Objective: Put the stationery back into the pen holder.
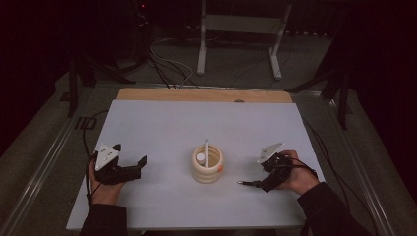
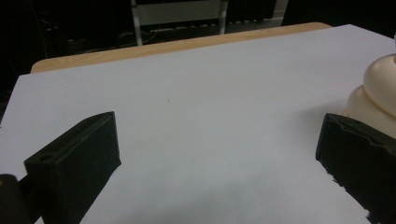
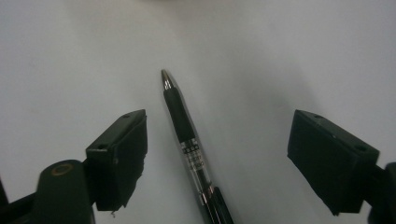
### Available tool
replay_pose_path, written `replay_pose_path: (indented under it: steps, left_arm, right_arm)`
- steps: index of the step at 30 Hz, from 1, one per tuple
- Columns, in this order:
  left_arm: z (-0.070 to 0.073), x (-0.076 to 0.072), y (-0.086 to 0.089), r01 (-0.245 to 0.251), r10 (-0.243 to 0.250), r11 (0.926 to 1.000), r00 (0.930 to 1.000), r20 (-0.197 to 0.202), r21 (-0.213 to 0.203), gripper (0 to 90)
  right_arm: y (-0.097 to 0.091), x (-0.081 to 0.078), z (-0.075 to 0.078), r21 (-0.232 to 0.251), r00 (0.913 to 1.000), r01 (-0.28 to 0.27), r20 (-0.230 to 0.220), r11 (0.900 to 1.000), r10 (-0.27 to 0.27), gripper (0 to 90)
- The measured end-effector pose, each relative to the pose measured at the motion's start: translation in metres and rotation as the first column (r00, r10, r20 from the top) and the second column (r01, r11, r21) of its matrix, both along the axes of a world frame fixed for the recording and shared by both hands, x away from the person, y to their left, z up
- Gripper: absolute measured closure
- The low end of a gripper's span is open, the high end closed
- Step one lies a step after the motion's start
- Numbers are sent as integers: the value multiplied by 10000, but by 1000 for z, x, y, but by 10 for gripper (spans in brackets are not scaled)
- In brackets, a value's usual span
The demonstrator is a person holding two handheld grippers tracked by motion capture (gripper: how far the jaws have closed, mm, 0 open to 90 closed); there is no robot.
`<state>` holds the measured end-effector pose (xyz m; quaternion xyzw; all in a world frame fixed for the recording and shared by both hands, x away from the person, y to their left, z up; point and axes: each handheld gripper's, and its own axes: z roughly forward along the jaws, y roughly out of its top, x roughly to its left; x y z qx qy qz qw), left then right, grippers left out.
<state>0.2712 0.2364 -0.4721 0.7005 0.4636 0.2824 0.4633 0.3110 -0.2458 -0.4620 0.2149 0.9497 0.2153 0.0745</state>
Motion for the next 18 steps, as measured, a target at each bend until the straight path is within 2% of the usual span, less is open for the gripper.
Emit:
replay_pose_path:
  steps: [4, 10, 14, 18]
  left_arm:
    - [0, 0, 0, -11, 11, 10000, 10000, 2, -10, 2]
    - [0, 0, -1, 34, -34, 10000, 10000, -26, 43, 1]
    - [-1, 0, -1, 34, -34, 10000, 10000, -39, 61, 2]
    - [-1, 0, 0, 19, -19, 10000, 10000, -33, 54, 2]
  right_arm:
    - [3, 0, -6, -360, 9996, -242, -127, 9991, 238, 335]
    - [8, 0, -14, -726, 9956, -779, -584, 9943, 737, 573]
    - [13, 1, -19, -850, 9917, -1127, -720, 9900, 1067, 639]
    - [20, 1, -27, -1368, 9885, -1265, -1000, 9825, 1134, 673]
